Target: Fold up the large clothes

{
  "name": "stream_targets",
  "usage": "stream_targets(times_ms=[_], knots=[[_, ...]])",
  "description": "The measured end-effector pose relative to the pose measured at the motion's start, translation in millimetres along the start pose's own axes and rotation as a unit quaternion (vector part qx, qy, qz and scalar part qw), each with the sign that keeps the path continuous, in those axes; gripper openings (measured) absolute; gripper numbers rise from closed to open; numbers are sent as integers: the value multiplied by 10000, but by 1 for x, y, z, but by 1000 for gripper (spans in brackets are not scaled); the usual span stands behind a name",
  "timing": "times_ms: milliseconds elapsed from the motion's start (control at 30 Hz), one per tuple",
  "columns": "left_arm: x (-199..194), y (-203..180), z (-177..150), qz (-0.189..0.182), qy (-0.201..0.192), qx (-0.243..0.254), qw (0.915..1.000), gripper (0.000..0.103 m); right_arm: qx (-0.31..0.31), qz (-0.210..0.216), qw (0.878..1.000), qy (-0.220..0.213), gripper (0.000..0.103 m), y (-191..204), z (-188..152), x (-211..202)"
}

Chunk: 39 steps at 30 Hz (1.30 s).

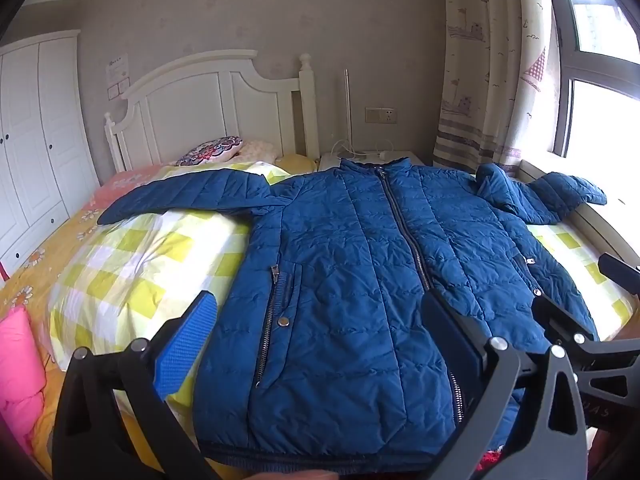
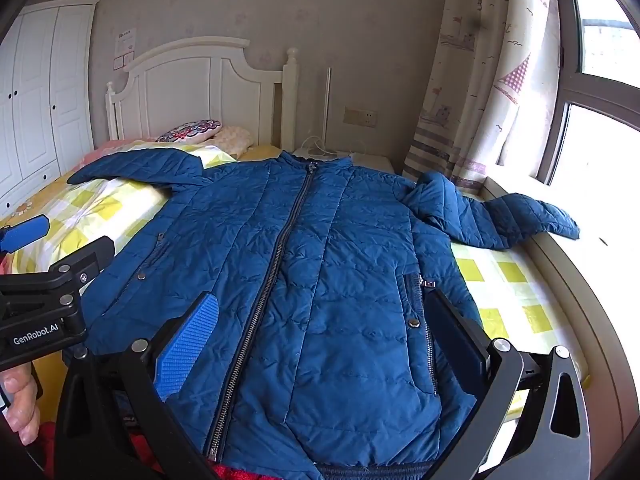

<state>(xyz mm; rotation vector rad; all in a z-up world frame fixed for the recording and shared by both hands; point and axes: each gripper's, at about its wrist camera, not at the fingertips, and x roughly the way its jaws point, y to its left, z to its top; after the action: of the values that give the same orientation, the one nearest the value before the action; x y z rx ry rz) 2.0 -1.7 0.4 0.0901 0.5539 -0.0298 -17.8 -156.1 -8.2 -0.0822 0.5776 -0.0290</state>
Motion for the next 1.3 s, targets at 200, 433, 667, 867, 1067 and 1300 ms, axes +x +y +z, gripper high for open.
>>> stream_targets(times_ms=[200,433,667,867,1067,1300], knots=[[-4,2,-2,-4,18,1,10000,101,7,0,10000,12,99,1,-1,1],[-5,3,-2,-4,22,-3,10000,101,26,47,10000,48,99,2,-3,3],[-3,4,-2,-7,29,-15,10000,101,35,82,9999,61,99,0,-1,3],[-3,6,-2,-2,34,-55,10000,101,18,109,9999,76,99,2,-1,4],[-2,7,-1,-3,44,-83,10000,101,27,135,9999,88,99,1,-1,4],[-2,8,-1,-4,41,-83,10000,101,37,152,9998,95,99,2,-2,5]])
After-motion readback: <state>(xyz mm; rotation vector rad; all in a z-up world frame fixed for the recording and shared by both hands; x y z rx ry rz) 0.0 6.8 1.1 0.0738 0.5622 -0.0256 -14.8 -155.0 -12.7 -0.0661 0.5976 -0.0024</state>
